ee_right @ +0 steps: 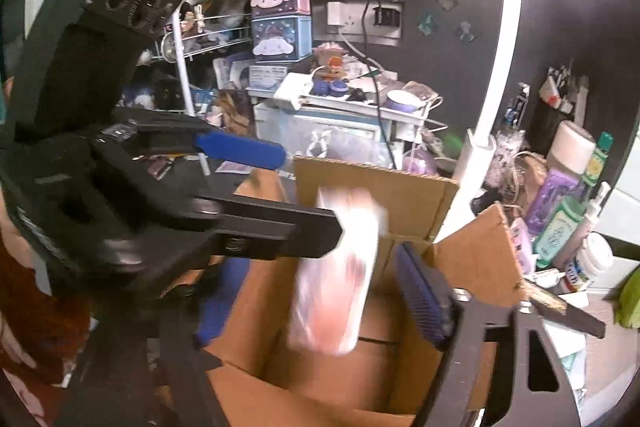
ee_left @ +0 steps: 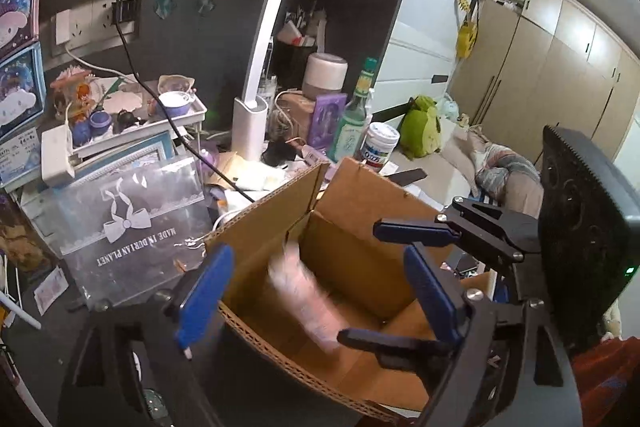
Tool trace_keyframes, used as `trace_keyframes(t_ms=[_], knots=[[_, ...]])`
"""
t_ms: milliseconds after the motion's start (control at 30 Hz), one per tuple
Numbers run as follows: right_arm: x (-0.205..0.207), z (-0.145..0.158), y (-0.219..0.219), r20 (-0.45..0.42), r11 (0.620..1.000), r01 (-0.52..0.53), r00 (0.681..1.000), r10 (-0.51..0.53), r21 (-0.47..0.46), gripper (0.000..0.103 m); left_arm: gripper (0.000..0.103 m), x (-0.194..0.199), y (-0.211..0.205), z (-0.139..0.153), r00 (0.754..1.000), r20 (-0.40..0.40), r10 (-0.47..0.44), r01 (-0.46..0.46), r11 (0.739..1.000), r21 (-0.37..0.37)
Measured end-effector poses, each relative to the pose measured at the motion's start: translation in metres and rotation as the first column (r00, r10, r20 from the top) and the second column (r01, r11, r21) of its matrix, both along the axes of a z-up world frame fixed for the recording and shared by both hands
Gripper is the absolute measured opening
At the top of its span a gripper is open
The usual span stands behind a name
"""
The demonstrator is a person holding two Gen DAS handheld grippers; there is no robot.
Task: Organize objects
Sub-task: 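Lift the pink pack with the right gripper and drop it into the cardboard box, then move the right gripper to the bagged orange sponge and grasp it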
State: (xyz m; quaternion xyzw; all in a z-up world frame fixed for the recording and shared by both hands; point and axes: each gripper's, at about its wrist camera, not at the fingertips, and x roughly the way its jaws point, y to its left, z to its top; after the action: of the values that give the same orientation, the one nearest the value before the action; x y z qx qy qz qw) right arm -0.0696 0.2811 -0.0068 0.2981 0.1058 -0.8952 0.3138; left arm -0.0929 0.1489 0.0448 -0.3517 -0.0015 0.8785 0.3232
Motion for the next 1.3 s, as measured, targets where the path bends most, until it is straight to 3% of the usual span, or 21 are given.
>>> trace_keyframes(t_ms=[100,233,500,667,833,1000,1133,1300], knots=[[0.002,0.003,0.000,-0.011,1.000,0.012,1.000,-0.012,0.011,0.074,0.085,0.004,-0.006,0.005,1.000,-0.024,0.019,-0.020,1.000,-0.005],[0.007,0.007,-0.003,-0.029,1.000,0.015,0.999,-0.015,0.018,0.082,0.086,0.013,-0.021,0.013,0.998,-0.047,0.040,-0.039,0.999,0.020],[0.026,0.022,-0.028,-0.070,1.000,-0.021,0.997,0.023,0.016,0.082,0.092,0.040,-0.080,0.029,0.981,-0.126,0.149,-0.143,0.988,0.056],[0.046,0.030,-0.063,-0.077,0.992,-0.123,0.990,0.120,-0.035,0.082,0.094,0.062,-0.135,0.028,0.954,-0.161,0.251,-0.243,0.967,0.071],[0.068,0.021,-0.112,-0.055,0.970,-0.240,0.970,0.237,-0.040,0.082,0.096,0.082,-0.188,0.007,0.924,-0.170,0.343,-0.338,0.939,0.060],[0.080,-0.020,-0.152,0.051,0.957,-0.281,0.957,0.285,-0.069,0.082,0.096,0.100,-0.235,-0.030,0.898,-0.139,0.418,-0.417,0.908,0.042],[0.074,-0.077,-0.177,0.202,0.975,-0.213,0.954,0.223,-0.069,0.082,0.096,0.112,-0.257,-0.055,0.895,-0.101,0.434,-0.433,0.901,0.040],[0.067,-0.130,-0.197,0.274,0.994,-0.111,0.956,0.103,0.015,0.082,0.096,0.114,-0.271,-0.077,0.903,-0.047,0.426,-0.424,0.904,0.052]])
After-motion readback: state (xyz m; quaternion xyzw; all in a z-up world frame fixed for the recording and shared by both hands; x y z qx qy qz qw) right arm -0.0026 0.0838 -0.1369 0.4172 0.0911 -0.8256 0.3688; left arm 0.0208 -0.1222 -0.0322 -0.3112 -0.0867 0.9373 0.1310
